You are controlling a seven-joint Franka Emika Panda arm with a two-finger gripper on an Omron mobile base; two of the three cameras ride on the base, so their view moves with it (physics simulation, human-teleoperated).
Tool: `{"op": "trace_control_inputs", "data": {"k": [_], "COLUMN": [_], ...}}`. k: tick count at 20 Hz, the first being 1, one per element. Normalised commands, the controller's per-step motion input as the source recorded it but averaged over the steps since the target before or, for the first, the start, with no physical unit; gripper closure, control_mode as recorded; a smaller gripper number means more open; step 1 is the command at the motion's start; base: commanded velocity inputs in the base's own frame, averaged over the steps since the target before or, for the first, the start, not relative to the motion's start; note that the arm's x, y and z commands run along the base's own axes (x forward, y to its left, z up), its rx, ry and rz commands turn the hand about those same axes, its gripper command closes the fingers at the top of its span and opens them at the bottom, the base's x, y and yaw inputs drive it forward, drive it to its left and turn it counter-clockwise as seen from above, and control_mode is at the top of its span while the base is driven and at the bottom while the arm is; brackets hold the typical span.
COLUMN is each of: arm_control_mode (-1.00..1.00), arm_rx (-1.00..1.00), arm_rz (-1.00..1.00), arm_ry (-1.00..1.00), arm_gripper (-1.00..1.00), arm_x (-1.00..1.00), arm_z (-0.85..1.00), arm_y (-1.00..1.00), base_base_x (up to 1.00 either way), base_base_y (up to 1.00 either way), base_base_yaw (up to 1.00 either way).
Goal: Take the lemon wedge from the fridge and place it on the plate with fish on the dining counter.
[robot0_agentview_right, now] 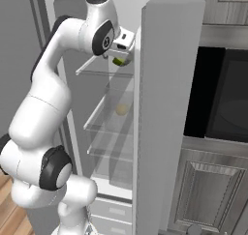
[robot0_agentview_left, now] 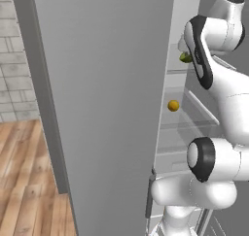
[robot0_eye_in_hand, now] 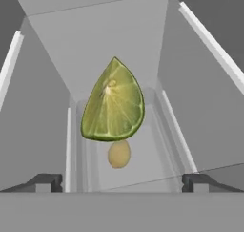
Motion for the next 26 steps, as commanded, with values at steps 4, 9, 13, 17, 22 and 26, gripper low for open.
{"op": "trace_control_inputs", "data": {"k": [4, 9, 13, 17, 22, 26], "arm_control_mode": [-1.0, -1.0, -1.0, -1.0, -1.0, -1.0], "arm_rx": [0.0, -0.02, 0.0, 0.03, 0.05, 0.02], "arm_rz": [0.0, 0.0, 0.0, 0.0, 0.0, 0.0], "arm_ry": [0.01, -0.11, -0.04, 0.07, 0.11, -0.12], "arm_gripper": [-1.0, -1.0, -1.0, -1.0, -1.0, -1.0], "arm_x": [0.61, 0.59, 0.71, 0.62, 0.06, -0.38], "arm_z": [-0.19, -0.3, -0.03, 0.0, -0.02, 0.04], "arm_y": [0.0, 0.0, 0.0, -0.07, -0.04, 0.0], "base_base_x": [0.0, 0.0, 0.0, 0.0, 0.0, 0.0], "base_base_y": [0.0, 0.0, 0.0, 0.0, 0.0, 0.0], "base_base_yaw": [0.0, 0.0, 0.0, 0.0, 0.0, 0.0]}}
